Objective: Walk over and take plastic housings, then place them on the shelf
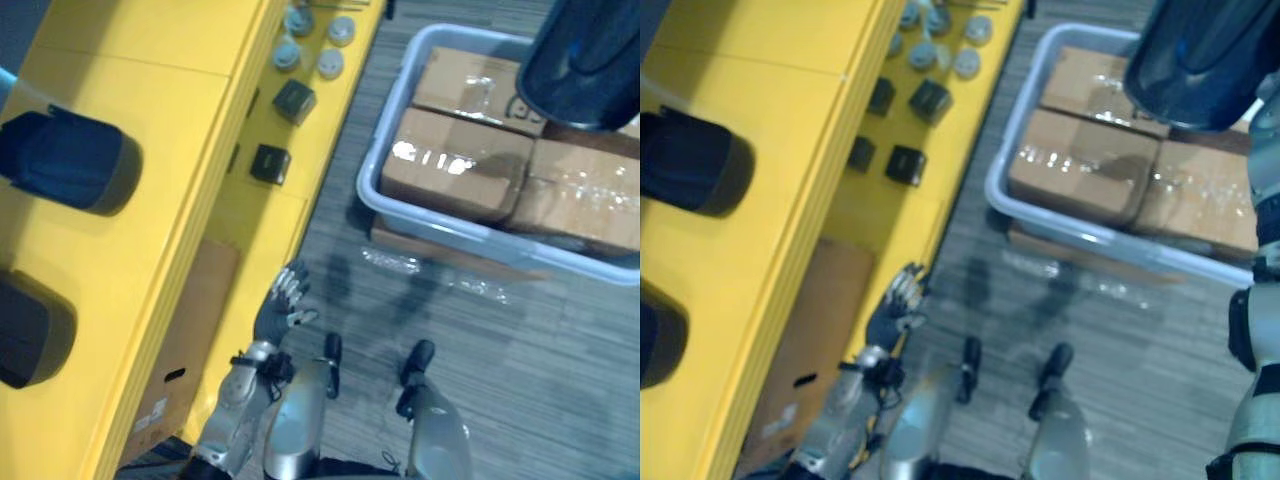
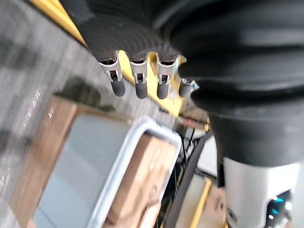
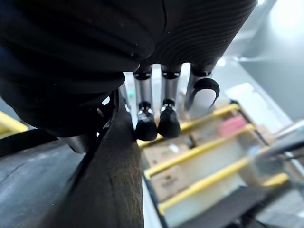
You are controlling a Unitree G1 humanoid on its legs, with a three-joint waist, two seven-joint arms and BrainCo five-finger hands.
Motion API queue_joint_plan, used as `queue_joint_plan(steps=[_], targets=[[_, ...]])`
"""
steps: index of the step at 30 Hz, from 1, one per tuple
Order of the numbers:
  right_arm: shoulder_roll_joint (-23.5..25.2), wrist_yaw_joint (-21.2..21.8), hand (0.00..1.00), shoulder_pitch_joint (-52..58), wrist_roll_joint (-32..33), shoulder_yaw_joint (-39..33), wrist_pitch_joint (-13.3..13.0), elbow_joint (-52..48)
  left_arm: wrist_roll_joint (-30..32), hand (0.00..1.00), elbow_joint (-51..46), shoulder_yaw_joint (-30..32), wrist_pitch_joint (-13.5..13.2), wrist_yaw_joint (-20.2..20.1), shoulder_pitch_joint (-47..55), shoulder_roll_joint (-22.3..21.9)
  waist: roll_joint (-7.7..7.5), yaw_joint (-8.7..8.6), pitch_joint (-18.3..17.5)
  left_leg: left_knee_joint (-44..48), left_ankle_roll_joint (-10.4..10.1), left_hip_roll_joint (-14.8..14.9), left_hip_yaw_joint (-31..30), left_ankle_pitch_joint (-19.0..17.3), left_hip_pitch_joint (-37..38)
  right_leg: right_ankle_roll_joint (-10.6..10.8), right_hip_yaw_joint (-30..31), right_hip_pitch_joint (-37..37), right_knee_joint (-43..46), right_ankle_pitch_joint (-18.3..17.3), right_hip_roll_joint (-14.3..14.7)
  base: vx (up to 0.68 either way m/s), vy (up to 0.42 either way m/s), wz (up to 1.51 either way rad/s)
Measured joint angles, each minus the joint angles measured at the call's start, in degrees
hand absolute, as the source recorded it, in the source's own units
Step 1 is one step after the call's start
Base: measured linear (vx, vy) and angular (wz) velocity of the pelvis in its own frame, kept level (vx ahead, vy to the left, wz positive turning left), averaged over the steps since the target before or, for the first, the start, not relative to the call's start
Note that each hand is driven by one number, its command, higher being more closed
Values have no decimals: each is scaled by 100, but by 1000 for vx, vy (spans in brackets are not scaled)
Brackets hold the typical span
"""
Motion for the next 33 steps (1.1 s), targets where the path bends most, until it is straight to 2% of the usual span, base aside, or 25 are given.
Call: queue_joint_plan(steps=[2,5,8,10,13,16,20,25,33], targets=[[204,49,100,295,-103,-85,-50,-262,-4,0,-26,66,108,10,-197,18,-98,-84,-25,-54,-15,10,48,8,71,0,68,62,-93,52,33,-41,8,-20],[535,236,100,691,-322,-115,-139,-688,-7,0,62,161,300,173,-636,15,-340,-194,-57,-83,-40,57,165,24,96,-35,153,63,-237,149,79,-59,6,-20],[806,407,100,1086,-553,-119,-258,-1065,0,0,405,184,444,526,-1138,10,-559,-249,-166,-98,-53,109,302,32,177,-53,282,90,-307,235,133,-41,4,-21],[955,534,100,1322,-692,-172,-371,-1306,44,0,612,207,581,769,-1431,2,-650,-280,-209,-137,-69,120,338,42,309,-56,307,213,-373,266,148,-32,10,-14],[1232,634,100,1451,-932,-199,-686,-1492,83,0,846,360,878,1176,-1918,2,-821,-365,-313,-212,-116,130,387,78,418,-78,354,290,-442,309,169,-51,7,-8],[1334,675,100,1501,-1111,-200,-911,-1495,208,0,1145,454,1080,1348,-2292,10,-943,-367,-380,-287,-136,133,448,131,458,-93,412,320,-559,395,187,-56,6,-10],[1438,736,100,1657,-1295,-190,-1136,-1496,205,0,1308,462,1235,1411,-2617,8,-983,-385,-403,-288,-144,131,458,159,466,-89,411,364,-622,455,197,-43,21,0],[1559,752,100,1705,-1463,-131,-1308,-1495,155,0,1489,485,1244,1408,-2952,11,-984,-383,-403,-297,-156,128,456,189,465,-96,410,369,-622,481,197,-29,27,1],[1604,828,100,1704,-1666,425,-1421,-1479,-25,0,1494,484,1247,1326,-3188,17,-985,-376,-403,-295,-155,119,445,209,456,-104,410,368,-629,504,196,-31,37,1]])
